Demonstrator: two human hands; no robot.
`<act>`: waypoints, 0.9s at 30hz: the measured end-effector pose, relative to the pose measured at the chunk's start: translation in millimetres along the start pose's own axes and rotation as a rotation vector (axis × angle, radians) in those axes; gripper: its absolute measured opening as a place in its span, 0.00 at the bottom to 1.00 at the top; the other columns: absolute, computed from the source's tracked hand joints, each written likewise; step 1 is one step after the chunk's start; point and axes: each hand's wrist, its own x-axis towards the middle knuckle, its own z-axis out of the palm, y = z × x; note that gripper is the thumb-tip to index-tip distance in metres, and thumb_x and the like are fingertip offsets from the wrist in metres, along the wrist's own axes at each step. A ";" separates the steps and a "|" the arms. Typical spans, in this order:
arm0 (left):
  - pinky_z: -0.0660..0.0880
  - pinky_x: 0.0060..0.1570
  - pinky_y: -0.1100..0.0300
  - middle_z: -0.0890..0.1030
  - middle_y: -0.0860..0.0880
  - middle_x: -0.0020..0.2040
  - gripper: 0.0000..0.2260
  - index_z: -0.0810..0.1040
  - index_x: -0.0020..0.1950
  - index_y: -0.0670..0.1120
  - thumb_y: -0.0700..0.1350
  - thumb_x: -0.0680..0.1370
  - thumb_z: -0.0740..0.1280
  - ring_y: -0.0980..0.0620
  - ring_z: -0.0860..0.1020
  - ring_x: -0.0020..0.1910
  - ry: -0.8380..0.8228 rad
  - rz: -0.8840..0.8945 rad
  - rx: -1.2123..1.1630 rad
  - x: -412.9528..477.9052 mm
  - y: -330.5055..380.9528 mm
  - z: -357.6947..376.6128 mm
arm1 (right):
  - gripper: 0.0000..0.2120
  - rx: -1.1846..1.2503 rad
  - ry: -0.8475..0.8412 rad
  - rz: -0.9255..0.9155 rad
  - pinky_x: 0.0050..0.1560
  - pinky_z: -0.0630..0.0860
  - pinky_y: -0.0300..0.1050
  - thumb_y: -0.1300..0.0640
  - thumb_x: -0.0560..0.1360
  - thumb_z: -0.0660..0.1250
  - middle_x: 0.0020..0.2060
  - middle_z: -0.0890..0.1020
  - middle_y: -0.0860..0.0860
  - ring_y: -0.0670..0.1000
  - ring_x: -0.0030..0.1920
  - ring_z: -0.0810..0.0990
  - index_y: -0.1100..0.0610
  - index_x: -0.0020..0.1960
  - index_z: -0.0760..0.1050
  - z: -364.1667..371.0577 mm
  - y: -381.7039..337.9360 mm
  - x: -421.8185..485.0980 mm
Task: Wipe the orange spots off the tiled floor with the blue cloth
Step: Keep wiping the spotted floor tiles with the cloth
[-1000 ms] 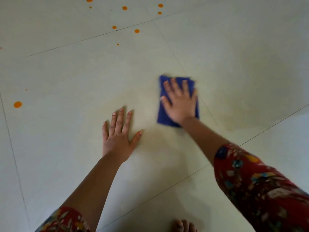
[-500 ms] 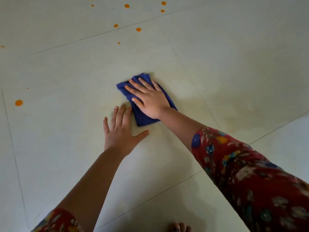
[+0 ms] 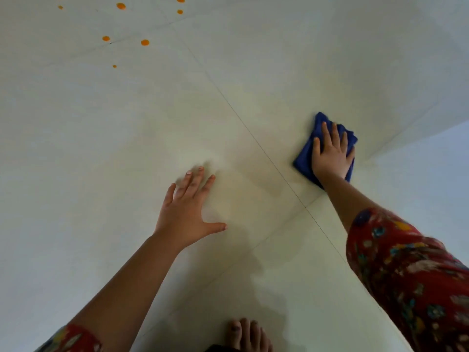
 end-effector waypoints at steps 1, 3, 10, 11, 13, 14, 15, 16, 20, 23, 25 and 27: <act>0.40 0.76 0.49 0.31 0.56 0.77 0.50 0.37 0.78 0.58 0.74 0.67 0.62 0.54 0.34 0.77 0.001 0.008 0.001 -3.1 1.6 3.4 | 0.26 0.012 0.013 0.002 0.76 0.46 0.61 0.43 0.82 0.46 0.79 0.52 0.47 0.52 0.78 0.48 0.45 0.79 0.50 2.5 6.1 -20.8; 0.41 0.76 0.49 0.32 0.56 0.77 0.50 0.39 0.78 0.58 0.73 0.67 0.63 0.54 0.35 0.77 0.008 0.024 -0.015 -10.8 5.5 11.3 | 0.26 0.016 0.043 0.013 0.75 0.51 0.62 0.44 0.81 0.47 0.78 0.56 0.48 0.54 0.78 0.52 0.46 0.78 0.54 7.8 6.7 -75.6; 0.45 0.76 0.48 0.38 0.53 0.79 0.48 0.41 0.79 0.55 0.73 0.68 0.60 0.51 0.39 0.78 0.103 -0.066 -0.002 -36.3 0.0 28.6 | 0.25 -0.088 -0.158 -0.598 0.75 0.50 0.59 0.44 0.81 0.47 0.78 0.55 0.42 0.51 0.78 0.50 0.43 0.78 0.53 20.7 -8.5 -172.1; 0.45 0.76 0.48 0.38 0.52 0.79 0.48 0.40 0.79 0.54 0.74 0.68 0.58 0.51 0.39 0.78 0.106 -0.079 -0.003 -39.2 -1.9 29.1 | 0.25 -0.087 -0.122 -0.473 0.75 0.51 0.60 0.44 0.81 0.46 0.78 0.55 0.43 0.51 0.78 0.50 0.43 0.78 0.54 18.8 -7.9 -150.7; 0.44 0.77 0.49 0.36 0.54 0.79 0.47 0.40 0.79 0.55 0.73 0.69 0.58 0.52 0.38 0.78 0.116 -0.107 -0.026 -42.6 -3.9 27.6 | 0.26 -0.065 -0.068 -0.180 0.75 0.49 0.62 0.44 0.81 0.45 0.78 0.53 0.44 0.51 0.78 0.49 0.43 0.78 0.51 13.3 -16.6 -100.3; 0.44 0.76 0.49 0.36 0.54 0.79 0.47 0.40 0.79 0.55 0.73 0.69 0.59 0.52 0.38 0.78 0.130 -0.126 -0.039 -44.0 -4.8 26.5 | 0.26 -0.041 -0.067 -0.088 0.75 0.47 0.62 0.44 0.82 0.45 0.79 0.51 0.44 0.52 0.79 0.47 0.43 0.79 0.48 13.4 -28.8 -80.3; 0.44 0.76 0.50 0.36 0.55 0.79 0.46 0.40 0.79 0.55 0.72 0.70 0.60 0.53 0.38 0.78 0.146 -0.146 -0.050 -46.2 -6.5 25.2 | 0.26 -0.024 -0.074 -0.059 0.75 0.45 0.63 0.44 0.82 0.46 0.79 0.50 0.44 0.52 0.79 0.46 0.44 0.79 0.47 16.1 -47.5 -69.3; 0.44 0.76 0.49 0.37 0.55 0.79 0.46 0.41 0.79 0.55 0.71 0.71 0.61 0.52 0.39 0.78 0.155 -0.160 -0.059 -48.1 -7.6 24.2 | 0.26 -0.018 -0.078 -0.097 0.75 0.45 0.63 0.44 0.82 0.47 0.79 0.50 0.44 0.53 0.79 0.45 0.44 0.79 0.47 21.4 -68.1 -67.8; 0.48 0.76 0.47 0.42 0.54 0.80 0.44 0.45 0.80 0.53 0.67 0.72 0.64 0.51 0.43 0.79 0.191 -0.216 -0.078 -58.6 -22.8 19.0 | 0.26 -0.100 -0.136 -0.667 0.74 0.52 0.64 0.44 0.81 0.48 0.78 0.55 0.45 0.53 0.78 0.51 0.44 0.78 0.53 39.5 -116.8 -151.7; 0.47 0.76 0.48 0.43 0.54 0.80 0.44 0.47 0.80 0.53 0.67 0.72 0.64 0.51 0.43 0.79 0.211 -0.305 -0.114 -63.8 -39.4 15.9 | 0.25 -0.094 -0.202 -0.914 0.74 0.52 0.62 0.44 0.82 0.50 0.78 0.54 0.43 0.50 0.78 0.50 0.42 0.78 0.53 34.9 -68.9 -205.9; 0.46 0.76 0.50 0.44 0.54 0.80 0.44 0.49 0.80 0.53 0.67 0.71 0.66 0.52 0.43 0.79 0.233 -0.362 -0.170 -65.8 -45.2 15.3 | 0.25 -0.082 -0.141 -0.747 0.73 0.54 0.63 0.43 0.81 0.49 0.77 0.56 0.42 0.50 0.78 0.51 0.42 0.77 0.55 29.0 -46.6 -181.8; 0.46 0.76 0.51 0.45 0.54 0.80 0.45 0.50 0.79 0.52 0.66 0.71 0.67 0.53 0.43 0.79 0.258 -0.403 -0.213 -67.8 -50.0 14.4 | 0.25 -0.094 -0.118 -0.476 0.74 0.51 0.63 0.43 0.81 0.46 0.78 0.55 0.43 0.51 0.78 0.50 0.42 0.78 0.53 28.8 -54.4 -141.2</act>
